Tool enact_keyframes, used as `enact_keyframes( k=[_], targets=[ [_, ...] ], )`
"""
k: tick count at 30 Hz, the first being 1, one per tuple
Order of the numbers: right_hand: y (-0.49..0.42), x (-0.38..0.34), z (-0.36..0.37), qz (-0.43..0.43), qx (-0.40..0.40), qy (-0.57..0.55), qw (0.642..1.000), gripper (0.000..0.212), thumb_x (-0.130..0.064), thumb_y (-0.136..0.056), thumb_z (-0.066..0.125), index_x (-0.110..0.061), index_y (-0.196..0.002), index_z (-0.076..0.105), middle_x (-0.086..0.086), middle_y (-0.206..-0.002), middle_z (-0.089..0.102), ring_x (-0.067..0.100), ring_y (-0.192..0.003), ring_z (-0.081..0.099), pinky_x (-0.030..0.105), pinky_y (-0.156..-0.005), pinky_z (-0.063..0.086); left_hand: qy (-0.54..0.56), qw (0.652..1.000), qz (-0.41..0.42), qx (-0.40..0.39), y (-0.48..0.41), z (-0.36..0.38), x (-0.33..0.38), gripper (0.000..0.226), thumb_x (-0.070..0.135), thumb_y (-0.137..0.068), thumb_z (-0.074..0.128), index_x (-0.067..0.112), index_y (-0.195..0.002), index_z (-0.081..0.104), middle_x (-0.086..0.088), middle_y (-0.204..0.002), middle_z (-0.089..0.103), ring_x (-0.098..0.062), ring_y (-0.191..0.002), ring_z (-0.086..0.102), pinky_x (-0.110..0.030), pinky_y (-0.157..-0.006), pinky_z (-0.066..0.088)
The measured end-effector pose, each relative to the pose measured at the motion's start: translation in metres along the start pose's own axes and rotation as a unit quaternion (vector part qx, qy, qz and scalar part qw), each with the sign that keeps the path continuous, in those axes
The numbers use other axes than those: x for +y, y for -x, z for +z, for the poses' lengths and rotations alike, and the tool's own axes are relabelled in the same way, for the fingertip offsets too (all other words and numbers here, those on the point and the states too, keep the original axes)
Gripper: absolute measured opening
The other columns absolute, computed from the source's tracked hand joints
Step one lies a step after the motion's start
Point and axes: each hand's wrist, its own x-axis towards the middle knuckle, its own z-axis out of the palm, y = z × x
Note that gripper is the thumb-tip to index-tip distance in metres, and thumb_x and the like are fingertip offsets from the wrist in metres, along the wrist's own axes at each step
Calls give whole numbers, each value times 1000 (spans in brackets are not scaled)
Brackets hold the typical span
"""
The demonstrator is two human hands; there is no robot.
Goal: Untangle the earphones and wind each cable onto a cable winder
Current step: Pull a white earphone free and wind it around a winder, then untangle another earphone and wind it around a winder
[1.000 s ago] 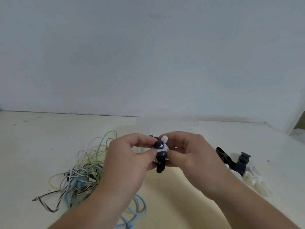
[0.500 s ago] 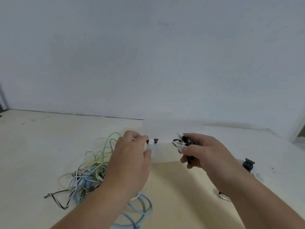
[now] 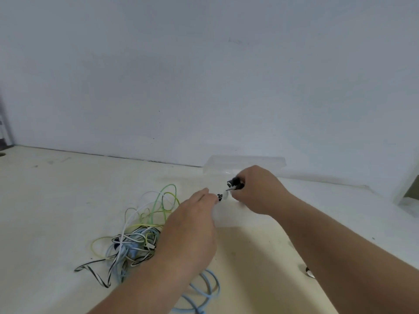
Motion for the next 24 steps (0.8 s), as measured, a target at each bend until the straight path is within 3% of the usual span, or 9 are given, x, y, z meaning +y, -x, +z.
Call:
enact_keyframes(
  k=[2,5,8,13,18,21,24],
  targets=[
    [-9,-6,3,41,-42,38,998,33,-24,-88,64,-13,-63,46,-3,-56,43,15,-51,41,25,-45,28,2,1000,1,-3,1,-1,1,52,14,-99,44,32,-148,39,14,-161,25,-6,-143,33,-20,-110,29],
    [-15,-17,5,40,-96,107,989,46,-38,-91,62,-14,-62,37,0,-58,41,13,-52,36,25,-45,24,3,1000,2,-7,1,-2,2,54,12,-98,45,30,-148,40,12,-161,27,-8,-144,33,-21,-112,28],
    [-13,-21,0,45,-138,117,982,47,-44,-93,59,-13,-63,40,0,-61,42,14,-55,38,25,-48,26,13,1000,-3,-8,0,-4,1,54,13,-98,45,32,-148,41,12,-160,29,-8,-144,32,-23,-114,28],
    [-14,-19,0,54,-128,91,986,44,-32,-93,62,-14,-63,35,2,-59,39,15,-51,33,26,-44,23,20,1000,-4,-8,0,-7,4,52,10,-98,43,32,-146,44,12,-159,33,-5,-145,30,-19,-114,23],
    [1,-15,-9,6,-149,87,985,45,-35,-104,41,-18,-63,33,4,-64,36,24,-61,38,32,-51,25,45,999,-12,13,0,-12,7,50,10,-98,44,31,-143,46,12,-145,49,-7,-133,44,-19,-104,33],
    [26,-14,-16,-12,-115,65,991,47,-44,-104,34,-12,-70,42,4,-67,43,21,-59,40,31,-53,29,73,994,-20,76,0,-21,13,39,11,-98,48,28,-131,59,8,-123,64,-10,-114,57,-24,-96,45],
    [64,-18,-17,-44,1,34,998,30,-38,-102,43,-21,-92,66,-3,-91,62,20,-87,60,33,-74,47,106,978,-34,178,-2,-39,16,30,3,-92,53,23,-102,73,8,-97,72,-12,-93,66,-31,-85,53]
  ],
)
